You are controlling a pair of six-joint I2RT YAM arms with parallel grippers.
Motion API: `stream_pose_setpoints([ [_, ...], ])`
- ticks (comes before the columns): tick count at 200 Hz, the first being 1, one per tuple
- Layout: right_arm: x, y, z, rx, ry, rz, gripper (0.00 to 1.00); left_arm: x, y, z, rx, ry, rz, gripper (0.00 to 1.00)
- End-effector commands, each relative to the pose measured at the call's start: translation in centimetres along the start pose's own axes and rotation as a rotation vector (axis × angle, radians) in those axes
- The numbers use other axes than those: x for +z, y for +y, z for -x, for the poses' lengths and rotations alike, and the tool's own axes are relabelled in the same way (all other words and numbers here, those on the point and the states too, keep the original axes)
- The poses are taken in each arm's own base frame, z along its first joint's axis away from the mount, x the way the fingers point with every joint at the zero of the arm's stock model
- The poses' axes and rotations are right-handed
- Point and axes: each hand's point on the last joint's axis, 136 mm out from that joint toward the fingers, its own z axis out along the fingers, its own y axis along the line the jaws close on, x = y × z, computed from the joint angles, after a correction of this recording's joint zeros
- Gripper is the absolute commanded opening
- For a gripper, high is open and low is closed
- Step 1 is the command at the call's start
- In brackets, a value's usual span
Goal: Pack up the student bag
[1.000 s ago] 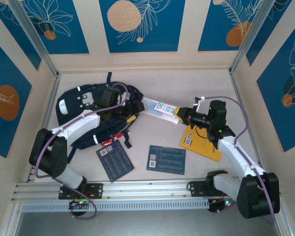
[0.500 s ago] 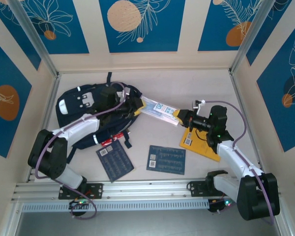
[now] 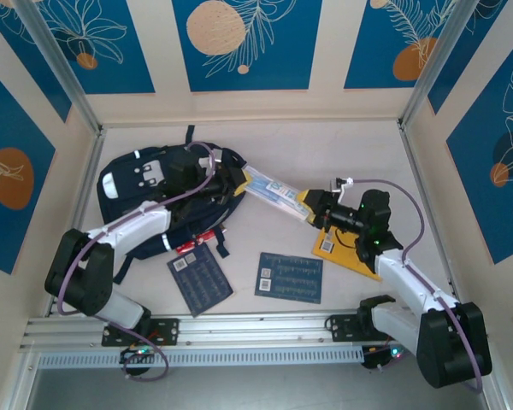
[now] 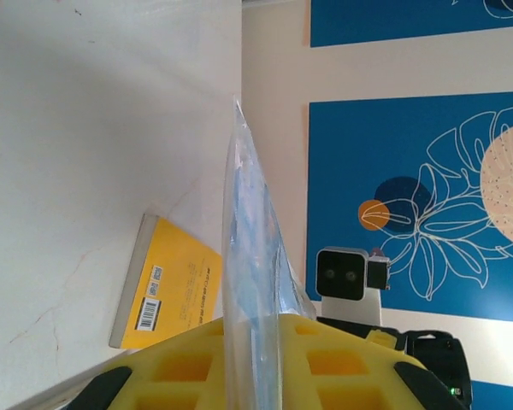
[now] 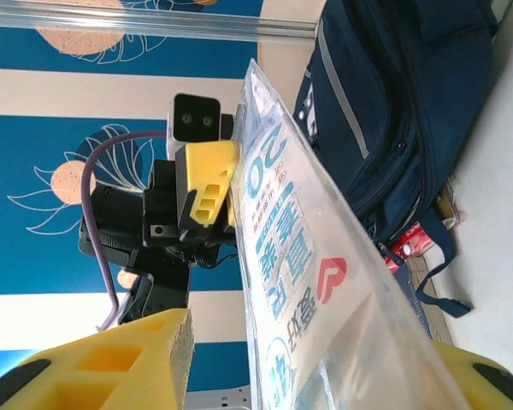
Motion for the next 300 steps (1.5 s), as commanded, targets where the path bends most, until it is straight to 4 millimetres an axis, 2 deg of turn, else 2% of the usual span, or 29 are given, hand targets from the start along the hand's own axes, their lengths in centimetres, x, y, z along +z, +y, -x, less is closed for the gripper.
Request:
stream_pose_setpoints([
  [1,-0.1,1.0,0.2,-0.044,-0.05,0.037,0.43,-0.7,-1.1,0.6,0.028,-0.044,-0.032,0.14],
  [31,-0.3,0.8,0.5,-0.056,-0.087,0.024,0.11,-0.9,-0.5,0.5,0.038,-0.051,-0.01,0.14],
  [48,-0.4,0.2,0.5,-0.048,-0.098,-0.002,0.03,-1.2,-0.5,0.6,0.058,-0.06,0.009,0.14],
  [62,-0.5,-0.1,0.5,-0.051,-0.1,-0.014,0.02,-1.4,-0.3,0.6,0.084,-0.059,0.041,0.19],
  [86,-1.3,-1.0,0.2,-0.076,-0.101,-0.07,0.01,-2.7,1.4,1.5,0.148,-0.076,0.21,0.51],
  [95,-1.8,-1.2,0.2,-0.105,-0.112,-0.102,0.01,-3.7,2.6,2.1,0.173,-0.093,0.308,0.59],
  [117,-3.2,-1.8,0.0,-0.167,-0.144,-0.19,0.0,-6.4,4.7,4.3,0.217,-0.16,0.529,0.68],
  [144,-4.2,-2.6,0.0,-0.197,-0.161,-0.25,0.0,-8.1,6.1,7.3,0.244,-0.227,0.673,0.72],
  [188,-4.6,-3.3,0.0,-0.195,-0.161,-0.268,0.0,-9.0,10.2,12.2,0.148,-0.26,0.786,0.72],
  [203,-4.7,-3.5,0.1,-0.202,-0.164,-0.271,0.0,-8.3,11.9,13.5,0.114,-0.246,0.795,0.71],
  [225,-4.8,-3.7,0.3,-0.204,-0.167,-0.272,0.0,-6.6,13.2,14.6,0.093,-0.203,0.778,0.68],
  [257,-5.0,-4.4,0.4,-0.19,-0.165,-0.266,0.0,-4.6,14.1,15.8,0.087,-0.172,0.754,0.61],
  [286,-5.2,-4.9,0.4,-0.184,-0.16,-0.268,0.0,-3.8,14.0,16.7,0.102,-0.162,0.743,0.52],
  [300,-5.2,-5.1,0.4,-0.184,-0.16,-0.27,0.0,-3.5,14.2,17.0,0.111,-0.15,0.753,0.45],
])
